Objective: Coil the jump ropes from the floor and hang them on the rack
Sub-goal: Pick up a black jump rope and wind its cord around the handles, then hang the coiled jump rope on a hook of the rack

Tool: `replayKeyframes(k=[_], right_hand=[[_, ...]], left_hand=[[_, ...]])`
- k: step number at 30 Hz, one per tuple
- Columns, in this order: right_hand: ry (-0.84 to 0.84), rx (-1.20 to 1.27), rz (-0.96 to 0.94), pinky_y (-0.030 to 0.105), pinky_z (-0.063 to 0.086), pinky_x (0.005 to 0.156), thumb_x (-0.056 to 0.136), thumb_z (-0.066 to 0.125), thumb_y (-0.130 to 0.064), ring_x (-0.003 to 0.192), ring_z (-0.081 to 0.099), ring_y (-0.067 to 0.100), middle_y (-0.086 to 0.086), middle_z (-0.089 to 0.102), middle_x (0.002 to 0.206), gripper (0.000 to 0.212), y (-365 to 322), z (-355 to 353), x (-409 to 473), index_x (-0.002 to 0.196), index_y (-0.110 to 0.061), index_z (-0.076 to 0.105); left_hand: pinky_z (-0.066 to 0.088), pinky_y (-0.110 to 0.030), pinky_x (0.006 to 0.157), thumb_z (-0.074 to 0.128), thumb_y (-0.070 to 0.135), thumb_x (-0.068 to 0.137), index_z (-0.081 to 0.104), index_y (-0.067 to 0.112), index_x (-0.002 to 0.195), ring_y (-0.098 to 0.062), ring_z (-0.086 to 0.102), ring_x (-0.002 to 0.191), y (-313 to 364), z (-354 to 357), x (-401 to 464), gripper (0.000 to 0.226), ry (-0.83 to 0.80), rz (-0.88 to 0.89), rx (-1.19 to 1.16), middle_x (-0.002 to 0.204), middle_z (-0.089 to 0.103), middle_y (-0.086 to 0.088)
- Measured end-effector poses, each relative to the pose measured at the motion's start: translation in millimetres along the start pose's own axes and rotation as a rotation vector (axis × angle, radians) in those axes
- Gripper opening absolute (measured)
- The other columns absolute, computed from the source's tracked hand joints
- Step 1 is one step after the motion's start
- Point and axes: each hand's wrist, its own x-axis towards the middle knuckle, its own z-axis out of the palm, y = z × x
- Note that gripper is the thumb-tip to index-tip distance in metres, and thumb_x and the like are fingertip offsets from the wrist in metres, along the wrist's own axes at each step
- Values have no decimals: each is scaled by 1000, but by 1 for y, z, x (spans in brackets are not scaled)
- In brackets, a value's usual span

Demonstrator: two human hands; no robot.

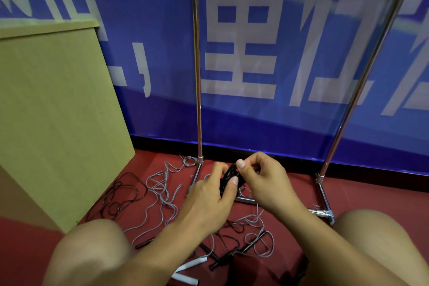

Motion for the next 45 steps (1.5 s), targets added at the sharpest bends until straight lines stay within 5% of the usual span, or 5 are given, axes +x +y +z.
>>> replayKeyframes(k=[8,15,31,35,45], right_hand=[[-77,219,77,34,42,59,93,59,-48,54,47,9,-6,54,55,47,-3,-5,3,64,-11,59],[-287,321,206,10,40,50,90,69,-31,52,53,-1,-2,62,63,33,-14,-21,5,82,1,71],[106,408,74,26,54,59,98,58,-20,64,63,13,5,66,69,20,-81,-89,115,86,-7,66],[100,454,50,25,58,64,96,61,-14,64,64,14,8,67,67,17,-124,-120,167,88,0,68],[-76,506,-4,25,54,64,98,55,-5,79,63,16,11,70,92,16,-220,-143,275,101,-7,71]], left_hand=[[39,-38,53,46,48,99,44,27,82,-17,52,51,-5,0,3,27,99,-36,-22,55,53,-2],[41,-35,52,38,64,93,43,29,84,-14,54,56,-3,0,0,37,113,25,155,55,48,10],[51,-37,66,33,61,98,53,46,112,-15,62,70,60,-37,150,29,3,-90,-40,68,62,5],[51,-39,70,30,63,99,58,28,75,-18,62,72,90,-71,208,50,6,-129,-24,71,65,5],[54,-45,86,35,54,89,56,28,103,-24,66,89,133,-157,304,36,-115,-134,-237,98,69,-3]])
